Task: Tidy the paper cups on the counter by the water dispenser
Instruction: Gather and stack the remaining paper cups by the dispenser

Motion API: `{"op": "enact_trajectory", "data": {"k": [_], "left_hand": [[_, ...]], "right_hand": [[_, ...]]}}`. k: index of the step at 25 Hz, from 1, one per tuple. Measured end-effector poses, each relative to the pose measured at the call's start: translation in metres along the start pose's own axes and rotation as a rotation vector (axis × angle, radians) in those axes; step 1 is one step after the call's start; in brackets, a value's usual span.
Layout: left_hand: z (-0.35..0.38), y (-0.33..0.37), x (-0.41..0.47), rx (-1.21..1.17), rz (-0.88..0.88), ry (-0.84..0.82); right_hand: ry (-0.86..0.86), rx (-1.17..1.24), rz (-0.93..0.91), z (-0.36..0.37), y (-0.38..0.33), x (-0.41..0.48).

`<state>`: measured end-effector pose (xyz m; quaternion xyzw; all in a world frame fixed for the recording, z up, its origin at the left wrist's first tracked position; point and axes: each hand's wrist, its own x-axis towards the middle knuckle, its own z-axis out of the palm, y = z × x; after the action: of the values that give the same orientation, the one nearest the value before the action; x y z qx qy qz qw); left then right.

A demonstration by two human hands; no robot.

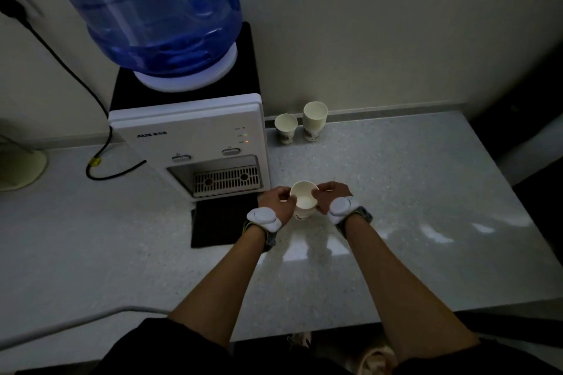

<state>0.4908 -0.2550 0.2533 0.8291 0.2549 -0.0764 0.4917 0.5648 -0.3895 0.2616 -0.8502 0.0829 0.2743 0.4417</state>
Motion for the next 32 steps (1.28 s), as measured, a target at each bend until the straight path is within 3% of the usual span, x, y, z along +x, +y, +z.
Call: {"op": "enact_trajectory", "data": {"k": [10,17,32], "left_hand": [[-0.006,-0.016,0.008,-0.095,-0.059,-0.137],[-0.023,-0.002,0.012,-0.018,0.050,-0.144],[-0.023,0.101,0.048,-0.282,0.206,0.100]], "right_hand": [[0.034,0.058,0.078,0.013,-0.001,-0.009],[0.109,0.219,0.125,0.017,-0.008,-0.009],[0.072,0.071,-0.169,-0.060,-0.113,0.062]]}}
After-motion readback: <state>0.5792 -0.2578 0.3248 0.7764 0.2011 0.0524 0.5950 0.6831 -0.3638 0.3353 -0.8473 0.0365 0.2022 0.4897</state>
